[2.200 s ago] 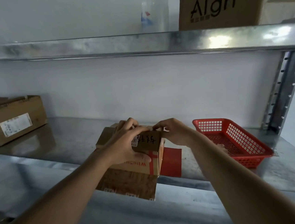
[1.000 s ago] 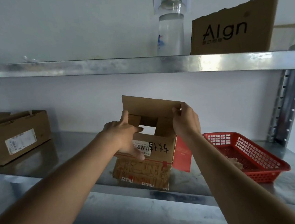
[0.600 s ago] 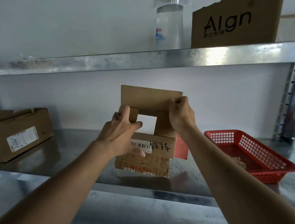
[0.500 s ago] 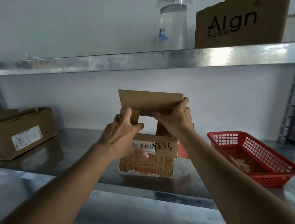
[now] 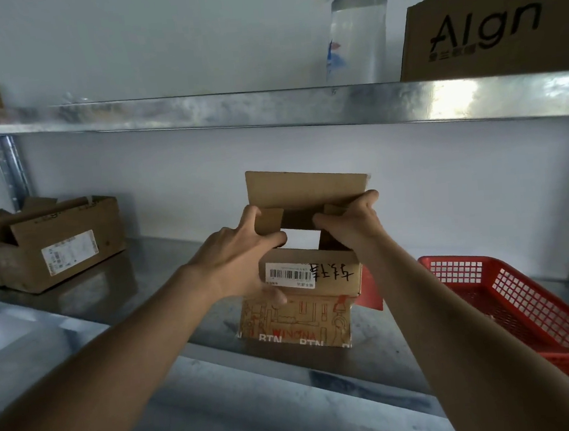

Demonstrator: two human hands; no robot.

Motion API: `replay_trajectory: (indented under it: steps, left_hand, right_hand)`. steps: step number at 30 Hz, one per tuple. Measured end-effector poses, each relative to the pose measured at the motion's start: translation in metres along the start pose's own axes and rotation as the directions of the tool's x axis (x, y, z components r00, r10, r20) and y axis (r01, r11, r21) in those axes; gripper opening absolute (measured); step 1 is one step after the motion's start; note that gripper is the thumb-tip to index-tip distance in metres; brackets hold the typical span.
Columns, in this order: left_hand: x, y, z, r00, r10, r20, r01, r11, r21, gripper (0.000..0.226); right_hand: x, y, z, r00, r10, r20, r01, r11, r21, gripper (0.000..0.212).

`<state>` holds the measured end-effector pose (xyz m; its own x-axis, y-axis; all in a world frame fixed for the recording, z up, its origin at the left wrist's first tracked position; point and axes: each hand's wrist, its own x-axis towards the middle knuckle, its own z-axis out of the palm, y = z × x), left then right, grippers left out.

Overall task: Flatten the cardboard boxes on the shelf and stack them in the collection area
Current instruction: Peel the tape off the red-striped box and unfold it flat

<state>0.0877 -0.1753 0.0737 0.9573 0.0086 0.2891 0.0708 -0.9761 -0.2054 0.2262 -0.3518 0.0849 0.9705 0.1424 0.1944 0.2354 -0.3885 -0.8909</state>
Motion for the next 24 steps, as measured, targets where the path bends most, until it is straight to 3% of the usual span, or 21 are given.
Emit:
replay_trajectory:
  steps: [3,7,9,11,14,19,21,24]
  left_hand:
    - [0.004,-0.006,0.003,0.999,0.006,0.042,-0.004,0.999,-0.053,0.100]
    - [0.006,-0.010,0.007,0.988,0.118,-0.098,-0.110,0.990,0.087,0.038]
    - [0.005,-0.017,0.018,0.979,0.139,-0.151,-0.130,0.989,0.067,0.028]
    - [0.004,-0.025,0.030,0.989,0.132,-0.067,-0.135,0.990,-0.047,0.031]
    - [0.004,-0.027,0.042,0.980,0.135,0.145,-0.108,0.978,-0.178,0.059]
    - [0.013,-0.019,0.047,0.953,0.082,0.291,-0.056,0.994,-0.096,0.067]
    - [0.015,-0.018,0.051,0.978,0.049,0.204,-0.035,0.997,-0.069,0.065]
    - [0.016,-0.021,0.052,0.997,0.023,-0.068,-0.031,0.993,-0.118,0.060]
  right_hand:
    - [0.010,0.000,-0.010,0.978,0.131,0.161,-0.135,0.991,0.013,0.082]
    - [0.016,0.013,-0.013,0.980,0.187,0.071,-0.196,0.968,0.154,0.083]
    - [0.016,0.016,-0.016,0.969,0.235,0.081,-0.246,0.949,0.195,0.077]
    - [0.016,0.016,-0.019,0.959,0.263,0.109,-0.280,0.941,0.189,0.069]
    - [0.017,0.024,-0.019,0.969,0.233,0.088,-0.246,0.946,0.212,0.059]
    - [0.019,0.032,-0.016,0.982,0.176,0.061,-0.186,0.949,0.254,0.062]
    - [0.022,0.032,-0.019,0.981,0.188,0.051,-0.195,0.945,0.263,0.064]
    - [0.023,0.034,-0.023,0.976,0.217,0.028,-0.216,0.932,0.291,0.067]
